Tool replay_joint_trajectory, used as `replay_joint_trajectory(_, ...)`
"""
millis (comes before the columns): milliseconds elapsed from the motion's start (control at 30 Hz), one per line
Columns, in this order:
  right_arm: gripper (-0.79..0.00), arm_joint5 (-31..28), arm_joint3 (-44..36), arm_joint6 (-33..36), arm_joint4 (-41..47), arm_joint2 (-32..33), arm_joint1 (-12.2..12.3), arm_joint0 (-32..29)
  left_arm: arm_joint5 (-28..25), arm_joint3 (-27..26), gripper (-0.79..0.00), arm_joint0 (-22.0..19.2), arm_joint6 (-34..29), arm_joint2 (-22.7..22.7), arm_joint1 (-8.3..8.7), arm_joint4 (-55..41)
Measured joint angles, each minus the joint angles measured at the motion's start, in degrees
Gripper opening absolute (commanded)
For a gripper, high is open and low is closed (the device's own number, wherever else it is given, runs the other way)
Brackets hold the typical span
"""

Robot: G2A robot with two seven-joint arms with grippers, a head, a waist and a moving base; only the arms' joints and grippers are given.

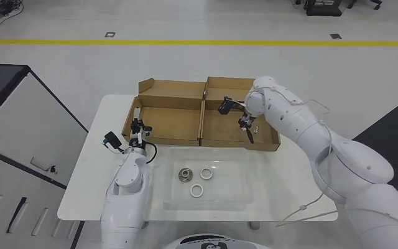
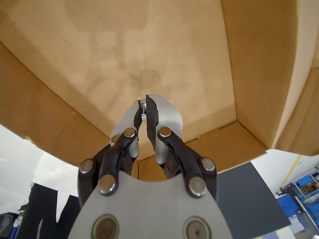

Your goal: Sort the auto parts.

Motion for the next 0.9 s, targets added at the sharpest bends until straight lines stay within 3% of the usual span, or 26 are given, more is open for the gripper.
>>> replay_joint_trajectory(400,-0.785,-1.17,3.93,-0.54,0.42,0.12,-2.23,-0.08,0.00,0.00,0.000,0.00,0.00,0.00,0.00,0.00)
replay_joint_trajectory(500,-0.634,-1.34,4.80,-0.55,0.29,0.10,-2.74,-0.09,0.00,0.00,0.000,0.00,0.00,0.00,0.00,0.00)
replay_joint_trajectory(733,-0.394,-1.74,6.84,-1.52,-0.20,0.23,-3.78,-0.10,0.00,0.00,0.000,0.00,0.00,0.00,0.00,0.00)
replay_joint_trajectory(833,-0.086,-2.14,7.49,-2.51,-0.39,0.45,-4.09,-0.03,0.00,0.00,0.000,0.00,0.00,0.00,0.00,0.00)
replay_joint_trajectory(900,0.000,-2.51,7.78,-3.53,-0.47,0.72,-4.18,0.12,0.00,0.00,0.000,0.00,0.00,0.00,0.00,0.00)
